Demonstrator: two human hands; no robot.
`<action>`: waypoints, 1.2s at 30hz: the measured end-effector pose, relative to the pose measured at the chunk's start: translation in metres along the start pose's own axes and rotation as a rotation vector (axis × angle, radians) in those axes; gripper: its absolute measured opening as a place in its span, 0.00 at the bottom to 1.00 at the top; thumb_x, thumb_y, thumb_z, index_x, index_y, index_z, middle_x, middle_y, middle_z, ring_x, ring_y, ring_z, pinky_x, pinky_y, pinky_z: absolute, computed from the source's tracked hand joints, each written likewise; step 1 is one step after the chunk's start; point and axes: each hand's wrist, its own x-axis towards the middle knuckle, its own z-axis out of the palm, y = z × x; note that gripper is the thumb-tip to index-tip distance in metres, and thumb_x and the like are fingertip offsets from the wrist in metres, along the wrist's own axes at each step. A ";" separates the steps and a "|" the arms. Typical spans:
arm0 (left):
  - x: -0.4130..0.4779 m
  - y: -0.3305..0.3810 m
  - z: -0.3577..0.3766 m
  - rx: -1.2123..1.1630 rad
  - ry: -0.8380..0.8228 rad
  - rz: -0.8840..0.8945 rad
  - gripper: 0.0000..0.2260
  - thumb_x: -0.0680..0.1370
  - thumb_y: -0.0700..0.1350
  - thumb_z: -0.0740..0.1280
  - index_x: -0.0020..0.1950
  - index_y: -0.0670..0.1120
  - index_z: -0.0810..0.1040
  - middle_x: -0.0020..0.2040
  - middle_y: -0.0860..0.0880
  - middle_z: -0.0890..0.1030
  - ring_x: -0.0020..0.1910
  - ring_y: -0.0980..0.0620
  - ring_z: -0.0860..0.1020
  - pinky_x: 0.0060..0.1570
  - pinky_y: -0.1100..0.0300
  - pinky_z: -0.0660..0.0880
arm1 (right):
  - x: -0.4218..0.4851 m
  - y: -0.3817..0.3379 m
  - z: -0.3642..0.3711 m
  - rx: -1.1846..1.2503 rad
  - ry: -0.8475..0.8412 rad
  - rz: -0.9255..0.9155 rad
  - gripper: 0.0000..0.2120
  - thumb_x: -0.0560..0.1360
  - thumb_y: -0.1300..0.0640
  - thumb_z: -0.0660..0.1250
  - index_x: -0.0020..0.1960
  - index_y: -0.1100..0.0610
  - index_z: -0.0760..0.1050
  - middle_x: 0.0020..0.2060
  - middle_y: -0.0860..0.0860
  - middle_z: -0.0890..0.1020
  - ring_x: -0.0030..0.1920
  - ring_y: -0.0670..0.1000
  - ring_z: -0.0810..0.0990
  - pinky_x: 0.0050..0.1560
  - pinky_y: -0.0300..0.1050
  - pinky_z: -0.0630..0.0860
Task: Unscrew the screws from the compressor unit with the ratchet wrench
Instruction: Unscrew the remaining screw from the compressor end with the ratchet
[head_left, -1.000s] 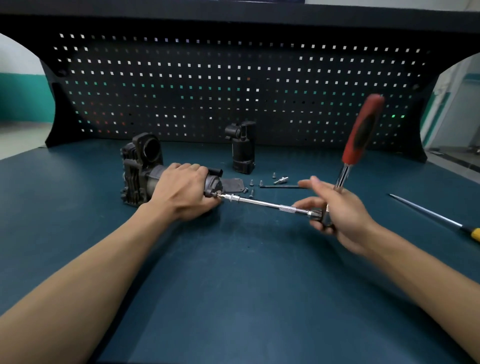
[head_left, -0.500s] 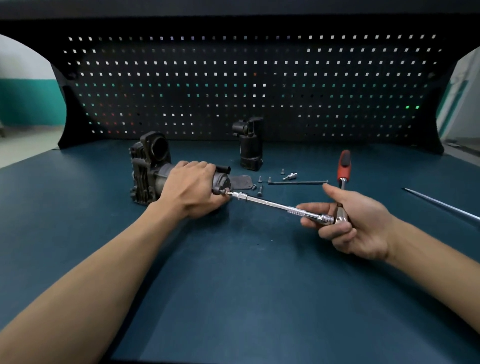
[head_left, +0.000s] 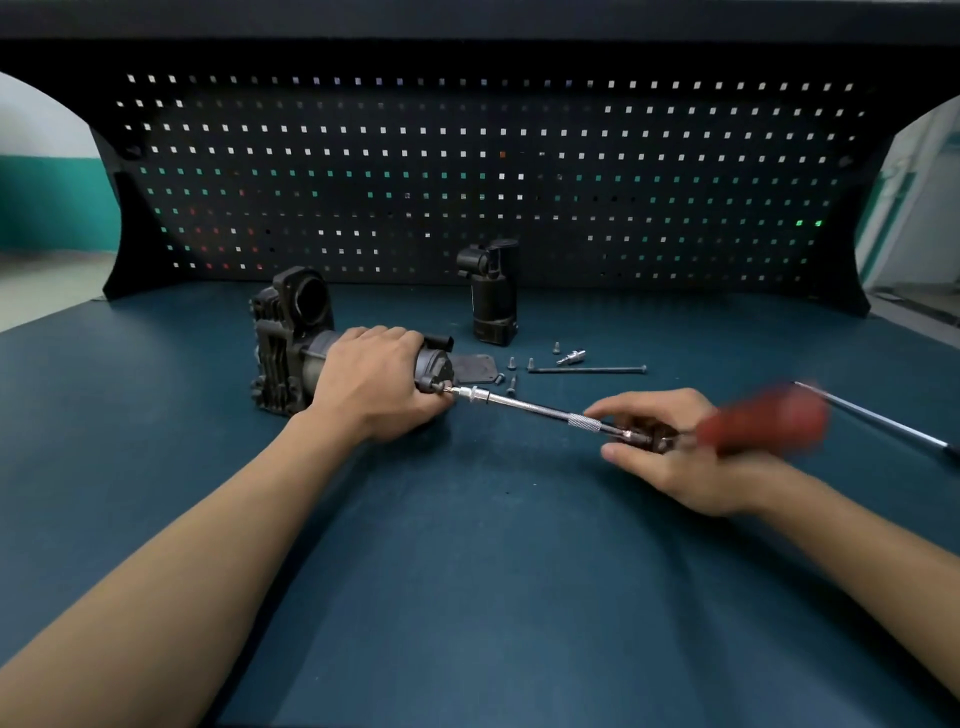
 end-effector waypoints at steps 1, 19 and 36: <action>0.000 0.000 0.000 0.001 -0.005 -0.004 0.30 0.65 0.70 0.55 0.54 0.52 0.79 0.46 0.53 0.81 0.50 0.49 0.78 0.56 0.54 0.70 | 0.000 0.004 0.000 -0.083 0.016 -0.073 0.17 0.73 0.62 0.75 0.56 0.44 0.81 0.43 0.38 0.83 0.41 0.40 0.80 0.45 0.33 0.75; 0.008 -0.003 0.003 0.082 -0.030 0.021 0.34 0.64 0.71 0.59 0.57 0.46 0.77 0.64 0.48 0.77 0.68 0.47 0.69 0.64 0.50 0.67 | 0.000 0.013 0.000 -0.531 0.096 -0.254 0.19 0.76 0.61 0.69 0.65 0.50 0.75 0.44 0.42 0.74 0.43 0.44 0.70 0.30 0.45 0.71; 0.006 0.000 0.003 0.112 0.099 0.070 0.23 0.66 0.69 0.60 0.42 0.50 0.78 0.40 0.50 0.82 0.41 0.45 0.80 0.40 0.56 0.63 | 0.004 0.017 0.006 -0.019 0.050 -0.006 0.15 0.70 0.35 0.72 0.50 0.42 0.80 0.34 0.48 0.79 0.31 0.41 0.73 0.35 0.34 0.72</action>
